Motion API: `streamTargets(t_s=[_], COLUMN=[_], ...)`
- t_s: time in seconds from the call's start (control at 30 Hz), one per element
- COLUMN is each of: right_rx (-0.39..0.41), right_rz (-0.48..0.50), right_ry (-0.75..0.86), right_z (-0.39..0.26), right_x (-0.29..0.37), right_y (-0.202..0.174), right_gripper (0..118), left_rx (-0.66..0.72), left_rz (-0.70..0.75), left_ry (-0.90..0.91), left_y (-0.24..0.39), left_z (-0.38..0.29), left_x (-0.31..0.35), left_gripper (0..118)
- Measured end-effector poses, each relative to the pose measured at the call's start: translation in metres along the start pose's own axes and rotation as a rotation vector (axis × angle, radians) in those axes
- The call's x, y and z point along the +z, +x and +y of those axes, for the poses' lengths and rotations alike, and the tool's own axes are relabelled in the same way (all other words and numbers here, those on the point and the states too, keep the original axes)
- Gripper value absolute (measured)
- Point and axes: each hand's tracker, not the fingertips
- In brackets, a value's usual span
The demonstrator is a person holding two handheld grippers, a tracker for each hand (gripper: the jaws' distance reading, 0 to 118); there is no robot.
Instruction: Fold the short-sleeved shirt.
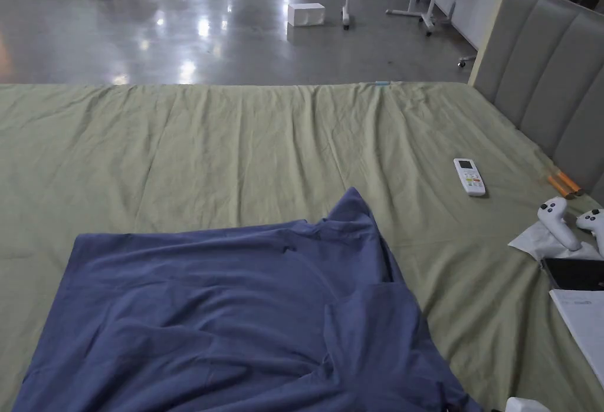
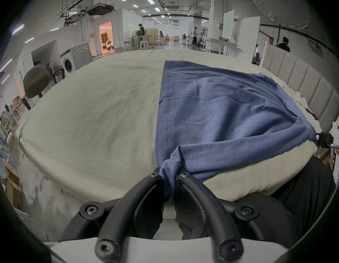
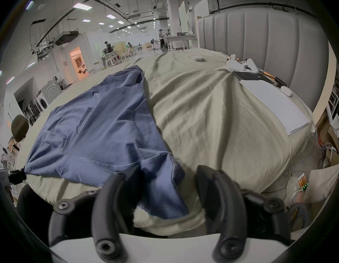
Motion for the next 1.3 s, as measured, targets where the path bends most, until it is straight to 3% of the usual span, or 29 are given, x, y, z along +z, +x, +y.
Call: streamTargets(t_s=[0.1,0.23,0.3,0.53,0.97,1.2,1.3], right_rx=[-0.052,-0.023,-0.004,0.02,0.001,-0.019,-0.043], right_rz=[0.023,0.004,-0.005,0.002,0.033,0.062,0.04], right_ry=[0.028,0.045,0.055,0.151,0.195,0.122,0.036], right_z=[0.001,0.001,0.002,-0.002,0.037,0.146,0.178], right_x=[0.006,0.014,0.02,0.056,0.059,-0.026,-0.074], right_y=[0.003,-0.001,-0.004,-0.016,-0.006,-0.028,-0.044], right_gripper=[22,15,14,10,9,8,8], left_rx=[0.002,-0.009,-0.052,-0.005,0.01,-0.016,0.056], left_rz=[0.004,0.017,0.015,0.024,-0.03,-0.022,-0.023], left_ry=[0.002,0.02,0.116,0.266,0.31,0.199,0.127], left_y=[0.0,0.002,0.004,0.006,-0.009,-0.022,-0.019], left_z=[0.0,-0.002,-0.007,-0.008,0.027,0.121,0.154], left_x=[0.0,0.006,0.02,0.069,0.071,-0.015,-0.06], left_gripper=[11,10,9,8,8,8,8])
